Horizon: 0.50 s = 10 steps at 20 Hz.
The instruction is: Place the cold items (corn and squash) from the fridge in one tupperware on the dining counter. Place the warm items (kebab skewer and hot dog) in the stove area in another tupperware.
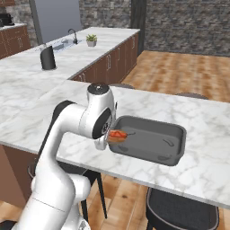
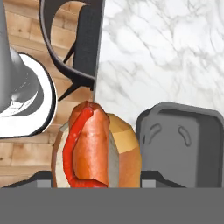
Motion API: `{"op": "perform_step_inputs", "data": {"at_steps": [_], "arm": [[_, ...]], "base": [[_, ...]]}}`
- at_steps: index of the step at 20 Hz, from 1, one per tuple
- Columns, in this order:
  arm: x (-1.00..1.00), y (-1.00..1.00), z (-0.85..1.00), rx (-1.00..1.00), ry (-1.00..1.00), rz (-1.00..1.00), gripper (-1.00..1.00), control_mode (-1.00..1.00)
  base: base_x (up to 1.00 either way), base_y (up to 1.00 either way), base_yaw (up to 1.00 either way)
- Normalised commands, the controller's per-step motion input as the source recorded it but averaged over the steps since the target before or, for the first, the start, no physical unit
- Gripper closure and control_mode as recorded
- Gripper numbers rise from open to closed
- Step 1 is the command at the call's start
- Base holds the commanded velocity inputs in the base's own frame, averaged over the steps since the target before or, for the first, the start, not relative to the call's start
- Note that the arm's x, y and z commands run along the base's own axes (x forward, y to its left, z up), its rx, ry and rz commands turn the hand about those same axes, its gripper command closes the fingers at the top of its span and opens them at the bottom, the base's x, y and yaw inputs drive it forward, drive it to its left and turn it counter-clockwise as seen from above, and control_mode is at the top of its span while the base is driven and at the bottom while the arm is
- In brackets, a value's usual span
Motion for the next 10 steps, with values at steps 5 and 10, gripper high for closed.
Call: {"op": "perform_step_inputs", "data": {"at_steps": [5,10], "arm": [[0.83,-0.44,-0.39,-0.01,0.11,0.12,1.00,-1.00],[0.81,-0.36,-0.45,-0.03,0.11,0.13,1.00,-1.00]], "base": [[0.00,0.00,0.00],[0.00,0.00,0.00]]}}
